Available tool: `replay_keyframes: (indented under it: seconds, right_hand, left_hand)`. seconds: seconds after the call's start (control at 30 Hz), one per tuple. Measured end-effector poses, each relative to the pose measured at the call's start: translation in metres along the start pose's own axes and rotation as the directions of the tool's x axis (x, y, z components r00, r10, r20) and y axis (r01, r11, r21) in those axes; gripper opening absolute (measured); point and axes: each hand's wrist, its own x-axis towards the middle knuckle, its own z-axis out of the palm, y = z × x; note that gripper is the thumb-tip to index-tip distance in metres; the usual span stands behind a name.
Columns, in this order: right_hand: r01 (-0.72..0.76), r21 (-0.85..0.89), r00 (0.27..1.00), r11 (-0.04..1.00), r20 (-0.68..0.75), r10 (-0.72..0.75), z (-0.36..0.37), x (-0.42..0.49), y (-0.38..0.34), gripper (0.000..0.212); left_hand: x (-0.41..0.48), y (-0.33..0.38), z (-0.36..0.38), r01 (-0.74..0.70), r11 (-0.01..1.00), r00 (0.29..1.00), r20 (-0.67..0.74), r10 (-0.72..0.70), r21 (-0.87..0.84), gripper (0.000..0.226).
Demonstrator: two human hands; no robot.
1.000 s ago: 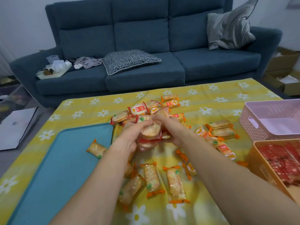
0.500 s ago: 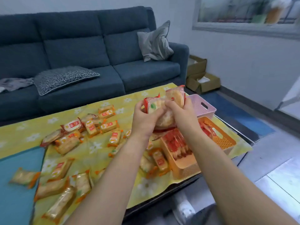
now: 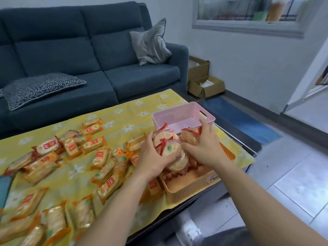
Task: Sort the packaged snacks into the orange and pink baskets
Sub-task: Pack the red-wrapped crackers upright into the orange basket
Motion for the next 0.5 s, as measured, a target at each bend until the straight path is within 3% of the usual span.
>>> replay_keyframes:
  seconds: [0.1, 0.2, 0.3, 0.4, 0.5]
  right_hand:
    - [-0.01, -0.025, 1.0, 1.0, 0.014, 0.011, -0.011, 0.001, 0.004, 0.115]
    - [-0.081, -0.28, 0.989, 0.957, 0.095, 0.112, -0.027, 0.001, 0.013, 0.1]
    - [-0.154, -0.446, 0.975, 0.882, 0.077, 0.209, -0.034, -0.002, 0.018, 0.079]
    - [-0.12, -0.335, 0.993, 0.934, -0.034, 0.116, -0.037, -0.004, 0.014, 0.07]
    - [0.082, -0.207, 0.99, 0.975, -0.095, -0.103, -0.034, -0.005, 0.004, 0.05]
  left_hand:
    - [-0.007, 0.002, 0.017, -0.021, 0.986, 1.0, -0.014, 0.023, 0.165, 0.138]
    - [-0.017, 0.011, 0.031, -0.069, 0.905, 0.997, 0.055, 0.05, 0.42, 0.141]
    - [-0.025, 0.019, 0.035, -0.093, 0.87, 0.986, 0.166, 0.013, 0.484, 0.144]
    - [-0.027, 0.025, 0.019, -0.104, 0.939, 0.991, 0.114, 0.07, 0.328, 0.121]
    - [-0.017, 0.02, 0.0, -0.074, 0.997, 0.995, -0.068, 0.074, -0.004, 0.062]
